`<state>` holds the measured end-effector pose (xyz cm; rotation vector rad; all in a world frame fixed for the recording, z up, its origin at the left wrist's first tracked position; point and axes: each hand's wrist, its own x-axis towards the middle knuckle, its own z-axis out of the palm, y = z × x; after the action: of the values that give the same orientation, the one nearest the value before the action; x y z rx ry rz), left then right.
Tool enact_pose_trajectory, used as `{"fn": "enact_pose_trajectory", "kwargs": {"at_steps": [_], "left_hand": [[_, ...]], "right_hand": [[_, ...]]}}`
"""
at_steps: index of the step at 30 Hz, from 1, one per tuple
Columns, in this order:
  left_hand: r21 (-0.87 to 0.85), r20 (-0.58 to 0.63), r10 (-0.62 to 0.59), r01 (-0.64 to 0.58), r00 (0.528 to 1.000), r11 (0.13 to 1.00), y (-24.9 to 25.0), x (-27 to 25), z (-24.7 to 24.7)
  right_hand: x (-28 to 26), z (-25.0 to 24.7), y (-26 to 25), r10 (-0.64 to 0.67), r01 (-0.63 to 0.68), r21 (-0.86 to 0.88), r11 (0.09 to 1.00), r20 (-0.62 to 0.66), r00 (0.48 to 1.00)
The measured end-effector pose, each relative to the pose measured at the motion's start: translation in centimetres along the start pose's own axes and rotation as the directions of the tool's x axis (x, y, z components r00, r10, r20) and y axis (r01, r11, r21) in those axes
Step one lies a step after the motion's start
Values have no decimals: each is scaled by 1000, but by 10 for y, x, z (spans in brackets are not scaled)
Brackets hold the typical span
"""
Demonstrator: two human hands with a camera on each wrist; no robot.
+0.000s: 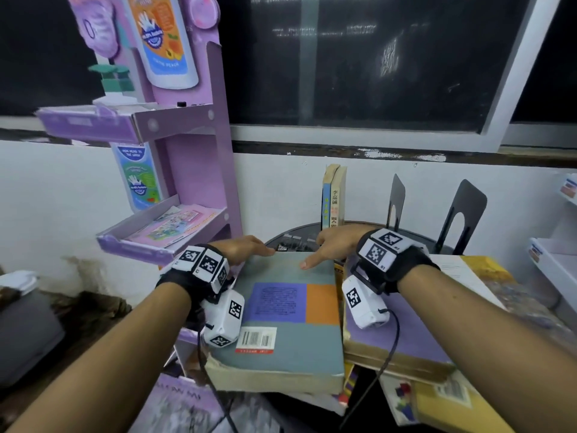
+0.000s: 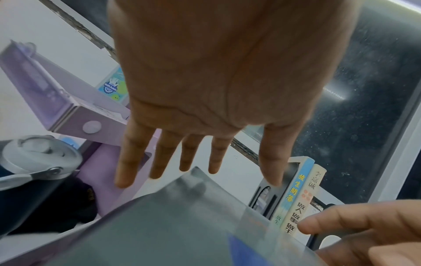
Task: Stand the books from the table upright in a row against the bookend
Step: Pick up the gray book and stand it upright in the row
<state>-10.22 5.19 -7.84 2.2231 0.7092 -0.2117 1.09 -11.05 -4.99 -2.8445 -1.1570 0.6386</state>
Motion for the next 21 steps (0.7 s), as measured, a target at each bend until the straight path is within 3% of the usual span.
{"fn": "enact_pose_trajectory", "kwargs": {"at_steps": [5, 15, 21], "left_hand": [[-37, 103, -131, 136, 986, 990, -21, 0, 4], [-26, 111, -111, 114, 988, 993, -21, -2, 2], [-61, 212, -66, 80, 975, 995, -29, -4, -2]], "right_hand": [[5, 1, -5, 24, -24, -22, 999, 6, 1000], [14, 2, -5, 59, -56, -51, 997, 53, 997], [17, 2, -6, 76, -77, 9, 997, 4, 997]]}}
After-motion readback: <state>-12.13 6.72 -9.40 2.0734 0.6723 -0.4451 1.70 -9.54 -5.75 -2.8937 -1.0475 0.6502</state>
